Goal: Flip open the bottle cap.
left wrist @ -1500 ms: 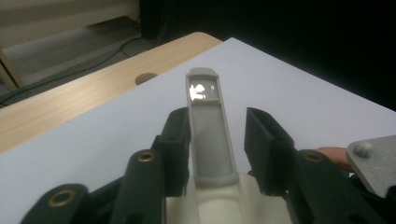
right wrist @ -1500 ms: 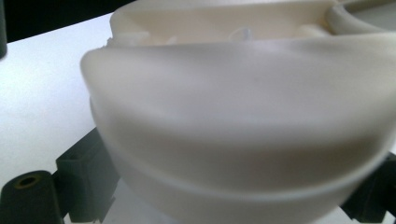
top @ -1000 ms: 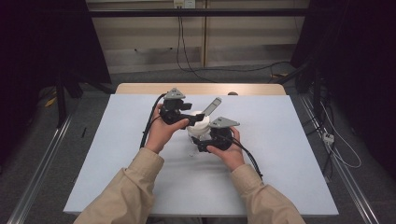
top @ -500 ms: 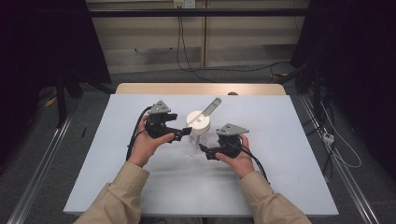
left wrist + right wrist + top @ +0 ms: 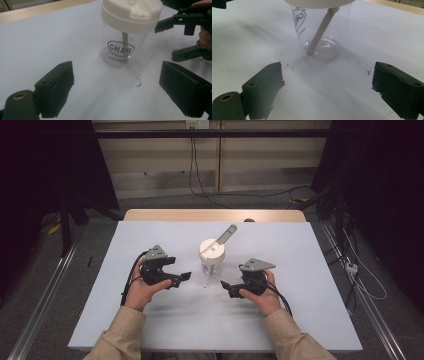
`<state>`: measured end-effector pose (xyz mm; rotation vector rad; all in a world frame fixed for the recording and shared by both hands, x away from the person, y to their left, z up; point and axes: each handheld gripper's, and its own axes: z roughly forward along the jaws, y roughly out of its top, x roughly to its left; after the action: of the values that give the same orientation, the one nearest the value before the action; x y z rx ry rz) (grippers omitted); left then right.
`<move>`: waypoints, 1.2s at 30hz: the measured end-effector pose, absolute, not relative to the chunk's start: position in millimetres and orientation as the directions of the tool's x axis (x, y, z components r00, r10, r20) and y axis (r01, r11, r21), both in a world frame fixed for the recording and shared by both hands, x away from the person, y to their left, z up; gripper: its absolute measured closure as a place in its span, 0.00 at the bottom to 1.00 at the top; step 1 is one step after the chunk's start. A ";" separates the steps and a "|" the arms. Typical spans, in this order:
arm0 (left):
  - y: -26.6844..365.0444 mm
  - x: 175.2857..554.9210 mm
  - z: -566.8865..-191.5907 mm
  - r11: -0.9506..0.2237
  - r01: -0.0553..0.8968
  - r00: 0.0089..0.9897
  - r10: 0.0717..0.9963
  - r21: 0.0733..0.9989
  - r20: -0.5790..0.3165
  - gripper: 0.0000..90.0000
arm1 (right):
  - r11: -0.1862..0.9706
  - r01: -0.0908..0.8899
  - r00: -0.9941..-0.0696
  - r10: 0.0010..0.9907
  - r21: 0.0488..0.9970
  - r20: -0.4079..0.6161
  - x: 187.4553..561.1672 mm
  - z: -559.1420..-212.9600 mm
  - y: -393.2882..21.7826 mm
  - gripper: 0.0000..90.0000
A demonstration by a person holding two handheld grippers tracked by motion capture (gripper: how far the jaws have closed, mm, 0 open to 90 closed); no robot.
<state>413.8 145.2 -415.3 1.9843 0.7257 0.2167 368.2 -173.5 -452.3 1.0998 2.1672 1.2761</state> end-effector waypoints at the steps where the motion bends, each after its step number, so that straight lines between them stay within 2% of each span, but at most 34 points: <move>1: 147.3 412.8 -417.0 -0.347 0.404 0.803 0.578 0.846 -0.146 0.13 | 0.277 0.430 -0.614 0.787 0.859 0.053 366.7 -452.0 -175.0 0.10; 36: 196.0 388.3 -433.1 -0.334 0.423 0.778 0.611 0.842 -0.149 0.10 | 0.239 0.435 -0.568 0.821 0.868 0.059 328.6 -452.2 -230.9 0.12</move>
<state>388.3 196.0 -433.1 1.9773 0.7775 0.2371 328.6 -230.9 -452.2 1.1508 2.1071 1.2706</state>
